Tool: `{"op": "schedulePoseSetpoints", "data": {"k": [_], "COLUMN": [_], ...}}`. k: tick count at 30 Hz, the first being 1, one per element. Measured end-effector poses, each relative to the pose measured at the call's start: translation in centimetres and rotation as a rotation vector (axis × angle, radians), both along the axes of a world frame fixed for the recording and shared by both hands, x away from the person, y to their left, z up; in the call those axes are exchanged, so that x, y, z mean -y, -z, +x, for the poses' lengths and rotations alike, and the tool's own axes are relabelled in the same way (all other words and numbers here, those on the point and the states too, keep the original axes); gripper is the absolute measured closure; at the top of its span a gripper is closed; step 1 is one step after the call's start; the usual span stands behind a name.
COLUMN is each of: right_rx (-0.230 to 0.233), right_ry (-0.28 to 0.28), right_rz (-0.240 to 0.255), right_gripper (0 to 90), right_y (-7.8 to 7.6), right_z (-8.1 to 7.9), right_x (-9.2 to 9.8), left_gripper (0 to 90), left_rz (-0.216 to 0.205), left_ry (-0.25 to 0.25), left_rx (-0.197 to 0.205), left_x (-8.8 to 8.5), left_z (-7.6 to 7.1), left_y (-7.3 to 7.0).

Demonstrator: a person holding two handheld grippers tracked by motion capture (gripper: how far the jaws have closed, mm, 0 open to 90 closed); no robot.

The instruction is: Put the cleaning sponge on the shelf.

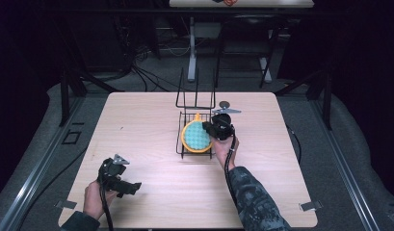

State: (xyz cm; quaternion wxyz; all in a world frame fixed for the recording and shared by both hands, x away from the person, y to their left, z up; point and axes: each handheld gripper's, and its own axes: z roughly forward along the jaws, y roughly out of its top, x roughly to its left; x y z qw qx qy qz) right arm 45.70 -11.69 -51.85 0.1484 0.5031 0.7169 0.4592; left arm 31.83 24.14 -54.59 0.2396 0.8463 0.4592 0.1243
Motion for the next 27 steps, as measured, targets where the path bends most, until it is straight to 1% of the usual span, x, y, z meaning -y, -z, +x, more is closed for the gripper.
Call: {"op": "schedulePoseSetpoints", "data": {"k": [4, 6, 7, 8, 10, 13, 17, 18, 21, 23, 24, 26, 27], "right_rx": [-0.017, -0.019, -0.02, -0.023, -0.03, -0.049, -0.053, -0.058, -0.056, -0.052, -0.051, -0.052, -0.053], "right_ry": [0.007, 0.013, 0.015, 0.016, 0.017, 0.016, 0.016, 0.018, 0.005, -0.012, -0.029, -0.041, -0.048], "right_rz": [0.002, 0.002, -0.002, -0.005, -0.013, -0.013, -0.014, -0.014, -0.013, -0.013, -0.015, -0.025, -0.021], "right_gripper": [85.8, 85.3, 84.9, 84.5, 84.2, 83.7, 81.6, 81.0, 76.5, 70.2, 67.5, 61.4, 60.0], "right_y": [0.3, 0.5, 0.6, 0.6, 0.8, 1.0, 1.4, 1.4, 1.3, 1.0, 0.9, 0.7, 0.6], "right_z": [0.3, 0.4, 0.5, 0.5, 0.7, 0.8, 1.0, 1.0, 1.0, 1.0, 0.9, 0.9, 0.8], "right_x": [0.2, 0.3, 0.4, 0.4, 0.5, 0.5, 0.4, 0.3, 0.4, 0.6, 0.7, 0.8, 1.0], "left_gripper": [0.2, 0.2, 0.2, 0.2, 0.2, 0.2, 0.2, 0.2, 0.2, 0.2, 0.2, 0.2, 0.2], "left_rz": [0.001, 0.002, 0.001, 0.002, -0.003, 0.001, 0.0, 0.0, -0.005, -0.006, -0.002, 0.0, -0.001], "left_ry": [0.0, -0.002, 0.002, -0.002, -0.003, -0.005, -0.003, -0.001, -0.008, -0.007, -0.006, -0.002, -0.003], "left_rx": [-0.003, 0.003, -0.001, 0.004, 0.003, 0.003, 0.005, 0.001, 0.011, 0.01, 0.008, 0.006, 0.007], "left_x": [0.0, 0.0, 0.0, 0.0, 0.0, 0.0, 0.0, 0.0, 0.0, -0.1, -0.1, 0.0, 0.0], "left_z": [0.0, 0.0, 0.0, 0.0, 0.0, 0.0, 0.0, 0.0, 0.0, 0.0, 0.0, 0.0, 0.0], "left_y": [0.0, 0.1, 0.0, 0.0, 0.0, 0.0, 0.0, 0.0, -0.1, -0.1, -0.1, -0.1, -0.1]}}
